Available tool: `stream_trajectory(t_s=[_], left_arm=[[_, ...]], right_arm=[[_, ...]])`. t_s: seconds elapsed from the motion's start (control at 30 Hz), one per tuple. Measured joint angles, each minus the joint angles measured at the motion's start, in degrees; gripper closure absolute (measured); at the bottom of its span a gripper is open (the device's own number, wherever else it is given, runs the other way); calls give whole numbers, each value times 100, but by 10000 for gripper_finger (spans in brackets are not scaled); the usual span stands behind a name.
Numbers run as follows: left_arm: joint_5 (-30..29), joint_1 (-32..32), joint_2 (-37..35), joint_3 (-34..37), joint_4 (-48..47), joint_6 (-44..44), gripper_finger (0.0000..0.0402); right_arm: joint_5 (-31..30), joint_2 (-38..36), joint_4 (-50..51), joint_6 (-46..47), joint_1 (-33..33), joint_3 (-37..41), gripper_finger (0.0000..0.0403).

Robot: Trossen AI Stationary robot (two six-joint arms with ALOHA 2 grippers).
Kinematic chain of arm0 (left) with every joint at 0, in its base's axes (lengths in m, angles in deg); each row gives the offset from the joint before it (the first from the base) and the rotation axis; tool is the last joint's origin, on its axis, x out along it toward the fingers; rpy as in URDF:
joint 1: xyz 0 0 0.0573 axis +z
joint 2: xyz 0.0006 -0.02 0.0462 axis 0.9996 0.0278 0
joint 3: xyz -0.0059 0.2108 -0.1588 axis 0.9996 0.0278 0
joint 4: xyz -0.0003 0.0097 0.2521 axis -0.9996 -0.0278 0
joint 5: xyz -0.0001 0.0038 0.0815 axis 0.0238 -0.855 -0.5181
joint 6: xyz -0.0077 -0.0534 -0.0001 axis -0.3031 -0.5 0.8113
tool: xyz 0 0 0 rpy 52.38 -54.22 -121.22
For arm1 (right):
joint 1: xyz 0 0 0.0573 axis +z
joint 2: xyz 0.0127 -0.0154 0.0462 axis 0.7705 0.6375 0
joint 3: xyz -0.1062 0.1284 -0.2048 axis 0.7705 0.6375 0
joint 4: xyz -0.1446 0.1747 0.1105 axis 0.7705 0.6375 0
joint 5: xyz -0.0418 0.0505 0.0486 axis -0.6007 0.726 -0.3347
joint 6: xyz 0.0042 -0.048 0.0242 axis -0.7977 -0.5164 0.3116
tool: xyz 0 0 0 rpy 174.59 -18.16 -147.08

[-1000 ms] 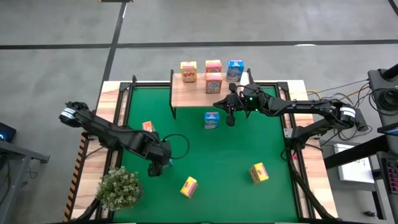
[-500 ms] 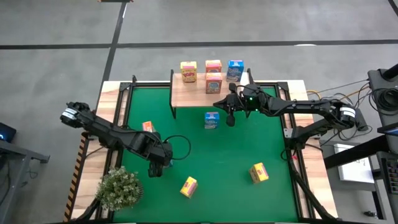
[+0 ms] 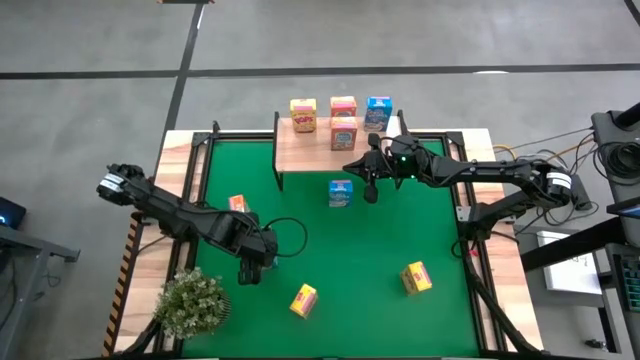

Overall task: Stack cereal on shelf
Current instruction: Put the left blue cereal box on the shelf aligned with the other blue cereal box

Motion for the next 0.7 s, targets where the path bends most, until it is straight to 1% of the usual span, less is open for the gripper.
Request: stream_trajectory(t_s=[0.13,0.4,0.53,0.7], left_arm=[[-76,0,0,0,16,82,262],[-88,11,-2,0,18,90,290],[-90,11,-2,-23,11,85,292],[-110,11,-2,-271,-9,189,292]], right_arm=[[0,0,0,0,0,0,394],[0,0,4,0,0,0,394],[0,-12,22,3,0,0,394],[-2,-188,284,41,2,0,394]])
